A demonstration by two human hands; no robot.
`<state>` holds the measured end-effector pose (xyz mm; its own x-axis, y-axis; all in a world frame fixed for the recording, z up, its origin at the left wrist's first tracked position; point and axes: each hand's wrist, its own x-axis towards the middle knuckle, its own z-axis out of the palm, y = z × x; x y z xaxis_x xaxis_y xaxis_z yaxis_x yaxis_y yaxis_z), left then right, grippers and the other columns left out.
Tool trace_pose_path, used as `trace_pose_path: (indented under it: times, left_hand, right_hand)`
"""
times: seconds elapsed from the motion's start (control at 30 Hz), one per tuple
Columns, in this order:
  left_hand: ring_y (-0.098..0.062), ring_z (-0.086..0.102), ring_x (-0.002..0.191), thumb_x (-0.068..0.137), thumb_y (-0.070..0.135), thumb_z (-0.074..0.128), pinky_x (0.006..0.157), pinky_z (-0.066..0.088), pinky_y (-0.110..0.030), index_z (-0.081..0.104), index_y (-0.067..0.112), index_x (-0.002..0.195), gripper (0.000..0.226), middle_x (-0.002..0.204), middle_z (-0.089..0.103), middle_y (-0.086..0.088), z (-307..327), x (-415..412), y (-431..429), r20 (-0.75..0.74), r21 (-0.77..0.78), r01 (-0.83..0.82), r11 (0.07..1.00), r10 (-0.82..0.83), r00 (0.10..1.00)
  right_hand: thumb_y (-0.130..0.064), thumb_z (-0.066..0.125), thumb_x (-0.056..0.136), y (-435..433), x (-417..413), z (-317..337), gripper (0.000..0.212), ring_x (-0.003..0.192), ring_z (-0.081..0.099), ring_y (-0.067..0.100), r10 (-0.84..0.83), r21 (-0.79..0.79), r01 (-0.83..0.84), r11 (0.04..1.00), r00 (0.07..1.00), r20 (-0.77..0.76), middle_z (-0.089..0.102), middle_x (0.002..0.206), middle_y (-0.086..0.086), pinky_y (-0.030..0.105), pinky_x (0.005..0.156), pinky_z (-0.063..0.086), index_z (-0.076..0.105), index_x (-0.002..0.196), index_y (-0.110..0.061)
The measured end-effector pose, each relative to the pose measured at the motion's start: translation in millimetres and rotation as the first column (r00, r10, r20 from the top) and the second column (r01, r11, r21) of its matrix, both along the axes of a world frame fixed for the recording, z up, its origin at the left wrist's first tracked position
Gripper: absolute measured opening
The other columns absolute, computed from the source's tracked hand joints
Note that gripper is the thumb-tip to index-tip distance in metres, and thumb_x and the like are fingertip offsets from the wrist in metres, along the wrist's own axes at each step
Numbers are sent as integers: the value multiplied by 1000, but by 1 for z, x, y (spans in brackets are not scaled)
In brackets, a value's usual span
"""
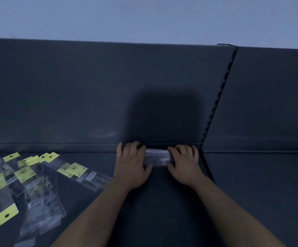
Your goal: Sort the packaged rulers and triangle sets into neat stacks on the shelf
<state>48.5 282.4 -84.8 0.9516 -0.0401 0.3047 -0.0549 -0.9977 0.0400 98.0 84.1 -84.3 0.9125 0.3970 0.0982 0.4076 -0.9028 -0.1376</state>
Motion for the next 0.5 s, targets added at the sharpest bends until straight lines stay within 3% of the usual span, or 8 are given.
trace_pose_path:
  times: [0.1, 0.2, 0.27, 0.4, 0.5]
  left_hand:
    - [-28, 45, 128, 82, 60, 32, 112, 10, -51, 55, 8, 131, 75, 140, 48, -11, -9, -4, -5, -99, -1, 53, 999, -53, 994]
    - [-25, 17, 145, 79, 71, 1, 119, 1, -40, 22, 7, 151, 99, 159, 18, -9, -15, -14, -9, -194, -80, 72, 994, -86, 977]
    - [-21, 6, 148, 73, 72, -12, 119, 0, -37, 6, 9, 154, 104, 161, 7, -6, -16, -20, -10, -252, -82, 43, 996, -62, 966]
    - [-18, -11, 148, 95, 61, 12, 119, -10, -41, -7, 13, 154, 78, 162, -9, -4, -11, -29, -15, -304, -51, -11, 999, -5, 953]
    - [-17, -16, 147, 98, 58, 16, 118, -14, -41, -12, 14, 153, 75, 161, -16, -3, -8, -39, -18, -342, -54, -11, 998, -8, 940]
  right_hand:
    - [-52, 0, 75, -1, -10, -11, 84, 139, 18, 20, 28, -29, -28, 999, 1000, -1, 24, 150, 0, 49, 115, -15, 15, 151, -21]
    - [-55, -4, 76, -3, -17, -16, 86, 143, 16, 20, 63, -31, -63, 998, 998, 10, 24, 154, 1, 48, 113, -18, 15, 152, -19]
    - [-55, -7, 74, -4, -22, -12, 89, 146, 10, 19, 73, -56, -73, 996, 997, 2, 18, 158, 0, 49, 114, -20, 12, 153, -19]
    - [-66, -10, 83, -3, -33, -9, 84, 148, -4, 12, 46, -72, -47, 996, 999, -22, 2, 161, -3, 47, 114, -21, 2, 154, -21]
    - [-67, -15, 82, -4, -41, -11, 87, 148, -8, 11, 33, -71, -38, 997, 997, -69, -4, 161, -2, 42, 116, -19, -2, 153, -19]
